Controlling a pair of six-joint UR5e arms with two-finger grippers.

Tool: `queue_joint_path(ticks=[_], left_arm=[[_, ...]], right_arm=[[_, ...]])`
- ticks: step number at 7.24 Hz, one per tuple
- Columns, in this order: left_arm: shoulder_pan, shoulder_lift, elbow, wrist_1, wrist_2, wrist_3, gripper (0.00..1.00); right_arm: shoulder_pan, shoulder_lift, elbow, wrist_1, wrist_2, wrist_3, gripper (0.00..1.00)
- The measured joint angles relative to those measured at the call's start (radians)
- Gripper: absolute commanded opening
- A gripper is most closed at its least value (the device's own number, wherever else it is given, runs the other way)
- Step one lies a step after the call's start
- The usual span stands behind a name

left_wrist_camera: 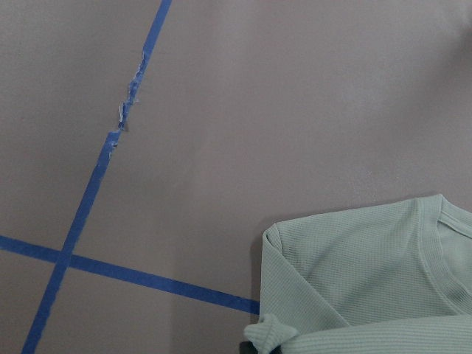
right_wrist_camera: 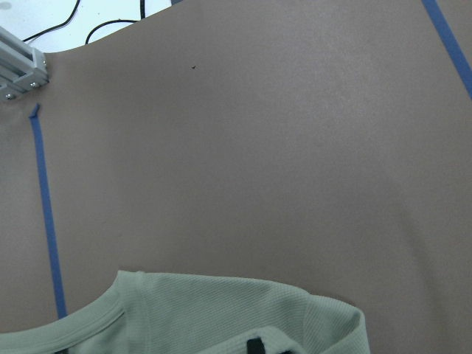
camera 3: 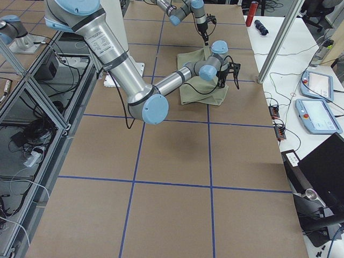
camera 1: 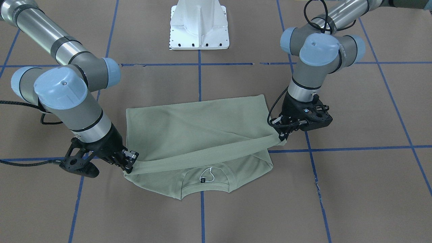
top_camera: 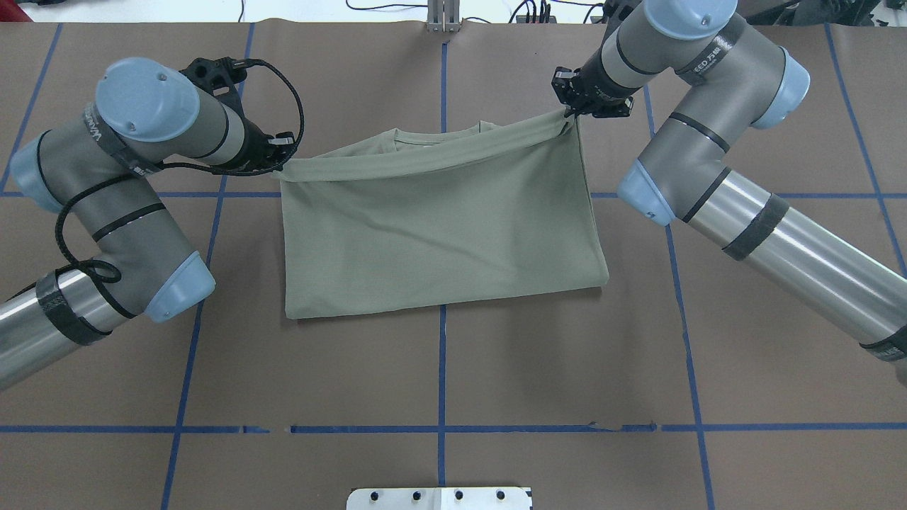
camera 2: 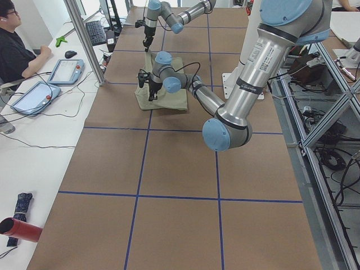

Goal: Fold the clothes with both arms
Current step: 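Lower the hem onto the collar edge and open both grippers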

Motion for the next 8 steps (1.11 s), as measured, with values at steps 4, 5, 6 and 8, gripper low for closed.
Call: queue_joint_path(ticks=[4, 5, 6, 8], left_arm=[[-0.007, -0.029, 0.128, -0.115, 0.016, -0.003, 0.0], [-0.008, -0.051, 0.148, -0.118, 0.017, -0.005, 0.0], [-0.008, -0.075, 0.172, -0.119, 0.017, -0.009, 0.0], [-0.01, -0.098, 0.199, -0.12, 0.017, -0.018, 0.0]], right_arm=[[0.004, 0.001, -0.044, 0.036, -0.003, 0.0, 0.0], [0.005, 0.001, -0.046, 0.035, -0.003, 0.0, 0.0], [0.005, -0.001, -0.049, 0.035, -0.003, 0.0, 0.0], [0.004, -0.004, -0.057, 0.036, -0.003, -0.001, 0.0]])
